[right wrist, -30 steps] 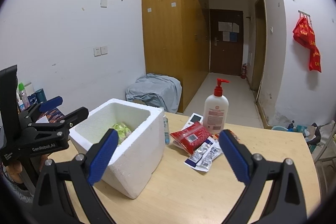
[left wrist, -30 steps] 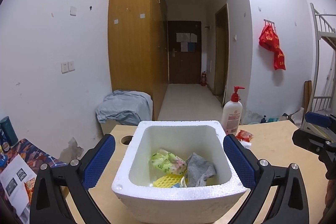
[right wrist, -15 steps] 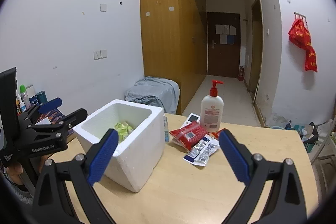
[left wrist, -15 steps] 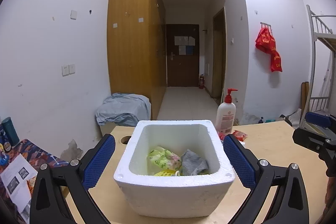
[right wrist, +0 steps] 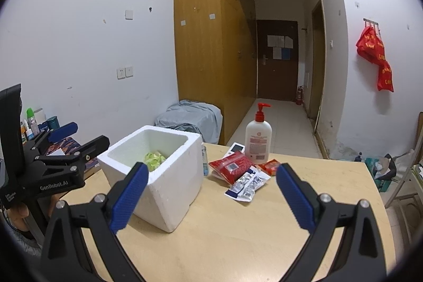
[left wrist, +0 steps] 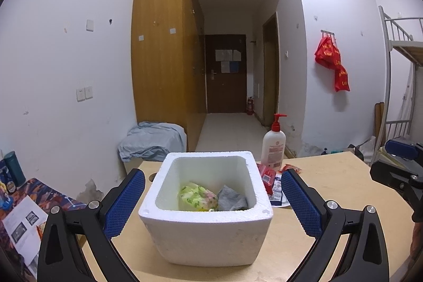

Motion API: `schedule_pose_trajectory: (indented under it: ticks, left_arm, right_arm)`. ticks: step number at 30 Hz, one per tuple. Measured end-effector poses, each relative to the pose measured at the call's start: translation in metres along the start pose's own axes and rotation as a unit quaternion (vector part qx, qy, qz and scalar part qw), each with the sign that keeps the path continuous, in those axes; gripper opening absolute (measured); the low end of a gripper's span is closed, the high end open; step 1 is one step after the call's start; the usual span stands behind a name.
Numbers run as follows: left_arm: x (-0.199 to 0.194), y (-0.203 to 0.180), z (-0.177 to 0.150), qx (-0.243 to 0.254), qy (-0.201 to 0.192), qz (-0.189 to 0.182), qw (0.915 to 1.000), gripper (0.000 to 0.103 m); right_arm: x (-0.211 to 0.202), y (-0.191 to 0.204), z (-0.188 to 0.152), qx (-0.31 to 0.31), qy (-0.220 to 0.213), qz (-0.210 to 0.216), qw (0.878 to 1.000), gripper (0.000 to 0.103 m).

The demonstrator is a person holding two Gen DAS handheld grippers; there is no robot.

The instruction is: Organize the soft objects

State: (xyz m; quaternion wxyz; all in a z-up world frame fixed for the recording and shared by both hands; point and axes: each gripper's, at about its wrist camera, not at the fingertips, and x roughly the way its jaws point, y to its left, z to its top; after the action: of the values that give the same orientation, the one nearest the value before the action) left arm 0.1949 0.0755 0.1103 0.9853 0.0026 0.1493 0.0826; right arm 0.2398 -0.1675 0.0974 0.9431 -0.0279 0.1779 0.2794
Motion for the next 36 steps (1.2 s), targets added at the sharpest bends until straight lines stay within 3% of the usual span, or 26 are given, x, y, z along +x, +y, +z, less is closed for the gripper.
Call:
schedule_pose_trajectory:
  ticks: [21,36]
  left_arm:
    - [-0.070,-0.011,-0.017,-0.006,-0.019,-0.009,0.9998,0.103]
    - [-0.098,-0.018,-0.034,-0.012,-0.032,-0.011,0.9994,0.103]
  right_arm:
    - [-0.065,0.021,-0.026,-0.009,-0.039,0.005,0.999,0.100]
    - [-0.087,0.030,-0.052,-0.004,-0.059,0.012,0.998,0.100]
